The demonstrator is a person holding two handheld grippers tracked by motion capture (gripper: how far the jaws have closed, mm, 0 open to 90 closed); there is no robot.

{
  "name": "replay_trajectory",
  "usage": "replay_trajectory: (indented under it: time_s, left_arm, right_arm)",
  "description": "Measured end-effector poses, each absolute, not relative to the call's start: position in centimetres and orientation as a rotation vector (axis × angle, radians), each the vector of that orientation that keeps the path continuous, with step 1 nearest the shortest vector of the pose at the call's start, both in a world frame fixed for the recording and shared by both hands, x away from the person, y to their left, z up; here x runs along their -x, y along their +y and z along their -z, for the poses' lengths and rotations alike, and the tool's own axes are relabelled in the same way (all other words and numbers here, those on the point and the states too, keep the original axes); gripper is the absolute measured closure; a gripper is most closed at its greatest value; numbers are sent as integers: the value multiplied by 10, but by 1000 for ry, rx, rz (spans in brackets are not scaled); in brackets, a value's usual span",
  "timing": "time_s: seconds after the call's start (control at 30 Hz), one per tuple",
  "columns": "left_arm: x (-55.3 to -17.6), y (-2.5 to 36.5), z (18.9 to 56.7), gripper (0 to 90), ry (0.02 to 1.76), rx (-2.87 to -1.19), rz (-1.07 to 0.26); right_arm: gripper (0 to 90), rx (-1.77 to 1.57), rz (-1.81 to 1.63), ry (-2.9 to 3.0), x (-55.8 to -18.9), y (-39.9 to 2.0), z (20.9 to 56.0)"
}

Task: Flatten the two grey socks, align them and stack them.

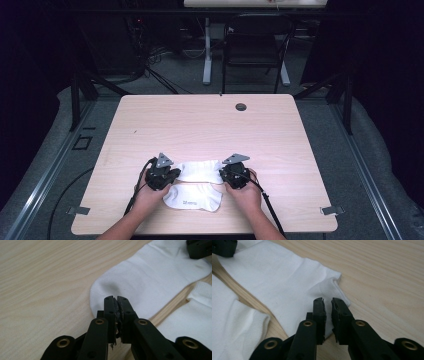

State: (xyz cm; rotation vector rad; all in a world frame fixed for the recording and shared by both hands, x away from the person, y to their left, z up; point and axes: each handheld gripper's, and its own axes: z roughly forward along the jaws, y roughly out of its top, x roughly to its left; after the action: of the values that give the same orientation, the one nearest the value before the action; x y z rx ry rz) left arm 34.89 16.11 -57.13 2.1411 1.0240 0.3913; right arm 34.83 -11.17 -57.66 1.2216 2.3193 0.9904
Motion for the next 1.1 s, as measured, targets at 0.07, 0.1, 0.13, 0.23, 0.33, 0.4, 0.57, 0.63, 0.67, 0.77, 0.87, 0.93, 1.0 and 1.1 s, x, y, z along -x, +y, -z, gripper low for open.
replay_trajectory:
  time_s: [0.07,0.1,0.13,0.23,0.33,0.4,0.57,0.63,0.67,0.77,0.87,0.93,1.0,1.1]
  left_arm:
    - [-348,163,569,838,1020,-2137,-396]
    - [-348,164,568,811,1026,-2128,-396]
    - [-349,164,567,776,1027,-2127,-390]
    - [-350,167,565,701,1045,-2111,-411]
    - [-353,169,565,652,1066,-2119,-457]
    - [-354,169,564,637,1065,-2125,-485]
    - [-361,168,559,600,1057,-2154,-527]
    - [-365,166,559,588,1061,-2190,-530]
    - [-366,165,559,580,1060,-2195,-531]
    - [-368,161,561,560,1050,-2232,-552]
    - [-367,156,563,550,1021,-2250,-563]
    - [-367,154,564,550,1012,-2261,-573]
    - [-367,153,565,554,1014,-2268,-550]
    - [-368,154,565,557,1019,-2271,-548]
  right_arm:
    - [743,-1217,-1008,2306,-348,-112,574]
    - [717,-1212,-1012,2307,-348,-112,572]
    - [686,-1209,-1020,2305,-348,-112,570]
    - [613,-1206,-1015,2303,-348,-113,566]
    - [584,-1191,-1000,2299,-350,-115,562]
    - [583,-1181,-992,2290,-351,-116,561]
    - [589,-1132,-927,2292,-355,-117,555]
    - [590,-1116,-895,2287,-356,-117,553]
    - [584,-1105,-879,2290,-357,-117,553]
    - [578,-1079,-842,2285,-358,-115,552]
    - [593,-1073,-825,2300,-361,-113,554]
    - [604,-1093,-829,2323,-363,-112,556]
    - [616,-1085,-826,2316,-363,-111,558]
    - [613,-1106,-875,2342,-366,-110,559]
